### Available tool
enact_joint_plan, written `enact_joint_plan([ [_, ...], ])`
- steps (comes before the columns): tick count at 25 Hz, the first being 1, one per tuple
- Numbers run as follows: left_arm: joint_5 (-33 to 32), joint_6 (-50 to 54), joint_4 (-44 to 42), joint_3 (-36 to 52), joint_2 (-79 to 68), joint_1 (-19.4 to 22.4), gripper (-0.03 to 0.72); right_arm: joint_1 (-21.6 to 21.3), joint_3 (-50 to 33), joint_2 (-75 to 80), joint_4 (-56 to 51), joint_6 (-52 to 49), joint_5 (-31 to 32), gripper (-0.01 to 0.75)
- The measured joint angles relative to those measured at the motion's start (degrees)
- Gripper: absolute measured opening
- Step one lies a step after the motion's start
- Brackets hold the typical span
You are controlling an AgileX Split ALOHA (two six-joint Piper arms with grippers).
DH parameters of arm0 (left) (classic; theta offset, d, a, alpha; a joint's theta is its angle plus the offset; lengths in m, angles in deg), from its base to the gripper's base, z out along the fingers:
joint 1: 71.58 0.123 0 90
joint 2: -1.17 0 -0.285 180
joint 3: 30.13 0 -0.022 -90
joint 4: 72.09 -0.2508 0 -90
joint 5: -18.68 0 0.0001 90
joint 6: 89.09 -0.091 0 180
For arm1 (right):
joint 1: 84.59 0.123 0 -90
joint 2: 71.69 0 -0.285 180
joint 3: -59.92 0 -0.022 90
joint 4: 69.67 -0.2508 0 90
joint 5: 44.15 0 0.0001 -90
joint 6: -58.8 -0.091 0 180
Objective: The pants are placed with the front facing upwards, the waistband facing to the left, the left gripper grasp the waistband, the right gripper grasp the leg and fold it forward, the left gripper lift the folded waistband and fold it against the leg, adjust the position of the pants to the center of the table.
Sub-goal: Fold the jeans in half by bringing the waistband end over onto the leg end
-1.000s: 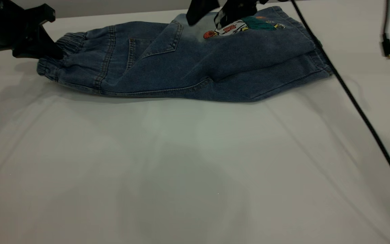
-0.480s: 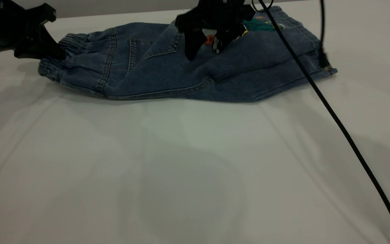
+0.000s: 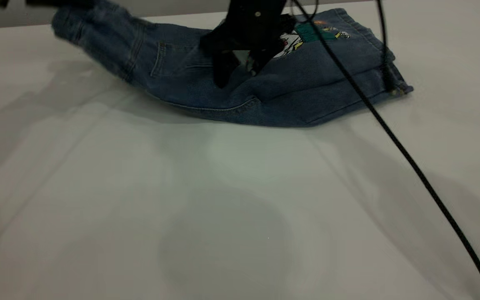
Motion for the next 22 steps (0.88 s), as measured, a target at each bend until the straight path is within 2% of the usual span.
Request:
enact_joint_plan([
  [4,-1.2,0.0,-0.1,-3.7,0.0,-3.8,0.054,2.6,0.0,0.0,-1.1,0.1,0.1,0.465],
  [9,-1.3,0.0,-0.1,-6.3,0.0,-7.6,0.048,3.0,1.8,-0.6,0.8,0.0,1.9,0.465],
  [16,-2.5,0.0,-0.3,-6.4,0.0,-7.5,0.048,0.4,12.5,-0.6,8.6,-2.9,11.9,0.465],
  [22,-2.4,0.0,-0.1,-6.4,0.0,-7.8,0.048,-4.9,19.6,-0.6,10.4,-4.5,17.0,0.465],
])
